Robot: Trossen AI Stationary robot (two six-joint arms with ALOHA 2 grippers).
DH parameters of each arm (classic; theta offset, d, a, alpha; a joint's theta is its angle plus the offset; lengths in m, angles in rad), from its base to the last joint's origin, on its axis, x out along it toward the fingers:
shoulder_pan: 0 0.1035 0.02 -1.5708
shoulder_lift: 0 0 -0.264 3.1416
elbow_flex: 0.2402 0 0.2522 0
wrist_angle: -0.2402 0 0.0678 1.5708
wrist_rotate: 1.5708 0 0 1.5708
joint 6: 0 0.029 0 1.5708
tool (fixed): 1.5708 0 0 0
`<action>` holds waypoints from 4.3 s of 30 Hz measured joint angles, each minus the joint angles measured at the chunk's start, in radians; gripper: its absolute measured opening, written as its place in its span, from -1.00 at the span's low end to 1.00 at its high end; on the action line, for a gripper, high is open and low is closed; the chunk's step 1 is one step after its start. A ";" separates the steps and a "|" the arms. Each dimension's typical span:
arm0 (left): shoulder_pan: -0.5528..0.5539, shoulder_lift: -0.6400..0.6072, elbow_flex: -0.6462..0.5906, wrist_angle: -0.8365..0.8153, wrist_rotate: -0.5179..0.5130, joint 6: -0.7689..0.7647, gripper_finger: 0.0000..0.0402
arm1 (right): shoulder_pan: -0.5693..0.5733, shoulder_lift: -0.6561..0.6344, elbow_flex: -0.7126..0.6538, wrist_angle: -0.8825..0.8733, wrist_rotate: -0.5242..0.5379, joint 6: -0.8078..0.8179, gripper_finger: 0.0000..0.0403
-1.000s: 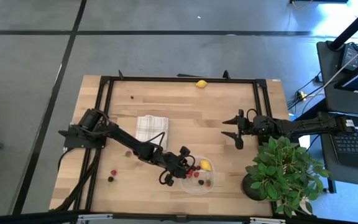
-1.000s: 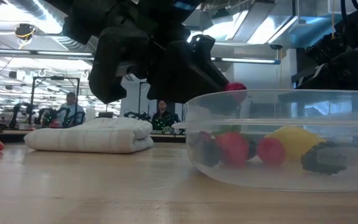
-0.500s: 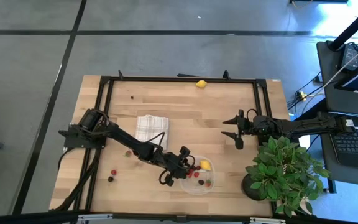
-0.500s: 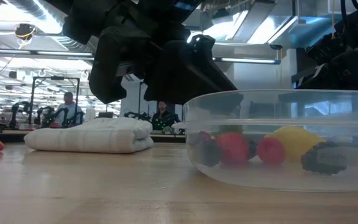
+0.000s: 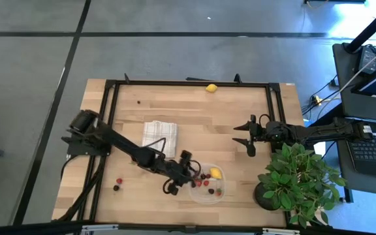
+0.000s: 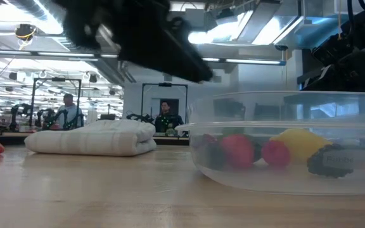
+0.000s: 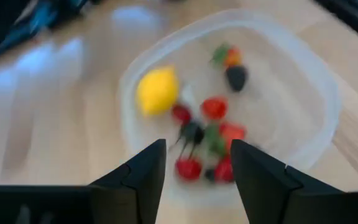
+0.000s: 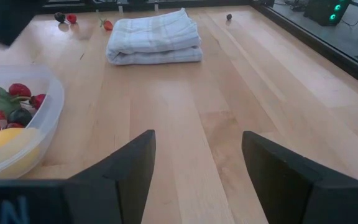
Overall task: Pick and placing Produce into tupperware
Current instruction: Put the strawberry into the transparent container
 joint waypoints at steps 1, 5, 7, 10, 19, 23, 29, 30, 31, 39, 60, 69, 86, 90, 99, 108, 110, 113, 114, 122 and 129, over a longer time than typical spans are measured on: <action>-0.001 -0.029 0.000 -0.054 -0.014 -0.051 -0.13 | 0.000 0.000 0.000 0.000 0.000 -0.001 0.20; -0.001 -0.148 0.000 -0.321 -0.017 -0.301 -0.13 | 0.000 0.000 0.000 0.000 0.000 -0.001 0.20; -0.001 -0.208 0.000 -0.452 -0.017 -0.472 -0.13 | 0.000 0.000 0.000 0.000 0.000 -0.001 0.20; 0.002 -0.283 0.000 -0.669 -0.015 -0.751 -0.13 | 0.000 0.000 0.000 0.000 0.000 -0.002 0.20; -0.022 -0.349 0.000 -1.008 -0.005 -1.158 -0.13 | 0.000 0.000 0.000 0.000 0.000 -0.002 0.20; -0.025 -0.345 0.000 -1.038 0.024 -1.212 -0.13 | 0.000 0.000 0.000 0.000 0.000 -0.003 0.20; -0.025 -0.345 -0.002 -1.207 0.101 -1.563 -0.13 | 0.000 0.000 0.000 0.000 0.000 -0.003 0.20; -0.027 -0.345 -0.009 -1.219 0.114 -1.602 -0.13 | 0.000 0.000 0.000 0.000 0.000 -0.003 0.20; -0.030 -0.345 -0.020 -1.223 0.129 -1.629 -0.13 | 0.000 0.000 0.000 0.000 0.000 -0.003 0.20; -0.075 -0.345 -0.148 -1.198 0.221 -1.727 -0.13 | 0.000 0.000 0.000 0.000 0.000 -0.001 0.20; -0.104 -0.345 -0.295 -0.978 0.256 -1.795 -0.13 | 0.000 0.000 0.000 0.001 0.000 0.004 0.20; -0.104 -0.345 -0.320 -0.919 0.262 -1.810 -0.13 | 0.000 0.000 0.000 0.001 0.000 0.003 0.20; -0.104 -0.345 -0.322 -0.919 0.279 -1.818 -0.59 | 0.000 0.000 0.000 0.001 0.000 0.000 0.20; -0.104 -0.345 -0.322 -0.919 0.279 -1.817 -0.73 | 0.000 0.000 0.000 0.000 0.000 -0.001 0.20; -0.104 -0.345 -0.322 -0.921 0.278 -1.817 -0.98 | 0.000 0.000 0.000 0.001 0.000 -0.003 0.20; -0.094 -0.345 -0.322 -0.920 0.277 -1.684 -0.99 | 0.000 0.000 0.000 0.001 0.000 -0.003 0.20; -0.087 -0.345 -0.315 -0.922 0.277 -1.628 -0.99 | 0.000 0.000 0.000 0.001 0.000 -0.003 0.20; -0.073 -0.346 -0.281 -0.919 0.276 -1.564 -0.99 | 0.000 0.000 0.000 0.001 0.000 -0.004 0.20; -0.069 -0.346 -0.265 -0.919 0.272 -1.536 -0.99 | 0.000 0.000 0.000 0.001 0.000 -0.003 0.20; -0.022 -0.347 -0.085 -0.837 0.108 -1.271 -1.00 | 0.000 0.000 0.000 0.001 0.000 -0.004 0.20; 0.064 -0.347 0.002 -0.593 0.021 -0.950 -1.00 | 0.000 0.000 0.000 0.026 0.000 -0.023 0.20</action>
